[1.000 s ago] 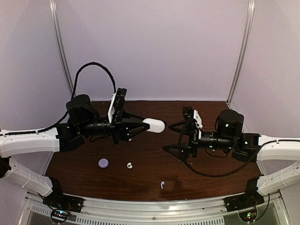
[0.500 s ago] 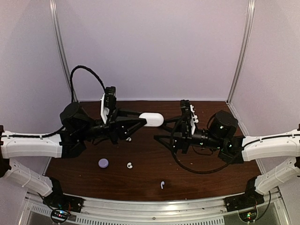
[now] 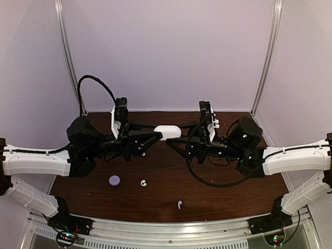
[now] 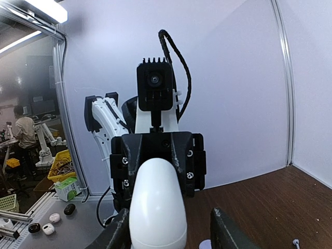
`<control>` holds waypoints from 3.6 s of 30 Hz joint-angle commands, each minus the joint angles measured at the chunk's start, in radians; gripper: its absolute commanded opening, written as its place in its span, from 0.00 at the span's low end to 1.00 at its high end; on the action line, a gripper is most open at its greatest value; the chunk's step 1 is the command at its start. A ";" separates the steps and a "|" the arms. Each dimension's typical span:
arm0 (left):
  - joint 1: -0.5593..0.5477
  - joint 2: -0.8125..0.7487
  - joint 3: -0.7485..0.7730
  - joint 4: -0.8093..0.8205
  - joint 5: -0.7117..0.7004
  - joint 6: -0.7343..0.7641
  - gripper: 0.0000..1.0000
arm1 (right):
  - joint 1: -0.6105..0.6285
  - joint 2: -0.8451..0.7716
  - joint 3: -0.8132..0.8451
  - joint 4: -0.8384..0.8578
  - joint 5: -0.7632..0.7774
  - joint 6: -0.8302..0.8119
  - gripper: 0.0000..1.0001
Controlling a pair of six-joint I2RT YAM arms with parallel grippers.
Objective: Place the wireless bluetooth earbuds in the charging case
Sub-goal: Pass from the left arm to the right, then open the charging case.
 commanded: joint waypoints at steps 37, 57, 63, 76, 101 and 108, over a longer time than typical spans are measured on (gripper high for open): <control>-0.008 0.013 -0.022 0.101 -0.002 -0.015 0.04 | 0.029 0.073 0.030 0.147 -0.058 0.081 0.32; -0.008 0.017 -0.024 0.100 -0.001 -0.016 0.03 | 0.031 0.080 0.033 0.158 -0.068 0.088 0.32; -0.008 0.020 -0.024 0.093 -0.003 -0.013 0.05 | 0.031 0.077 0.033 0.157 -0.066 0.086 0.22; -0.007 -0.060 0.074 -0.348 -0.195 0.091 0.56 | 0.030 -0.008 -0.001 -0.119 0.014 -0.076 0.14; 0.001 -0.024 0.167 -0.554 -0.239 0.132 0.52 | 0.038 -0.121 -0.080 -0.306 0.022 -0.247 0.04; 0.024 -0.064 0.171 -0.602 -0.239 0.111 0.56 | 0.001 -0.119 -0.149 -0.243 0.042 -0.155 0.03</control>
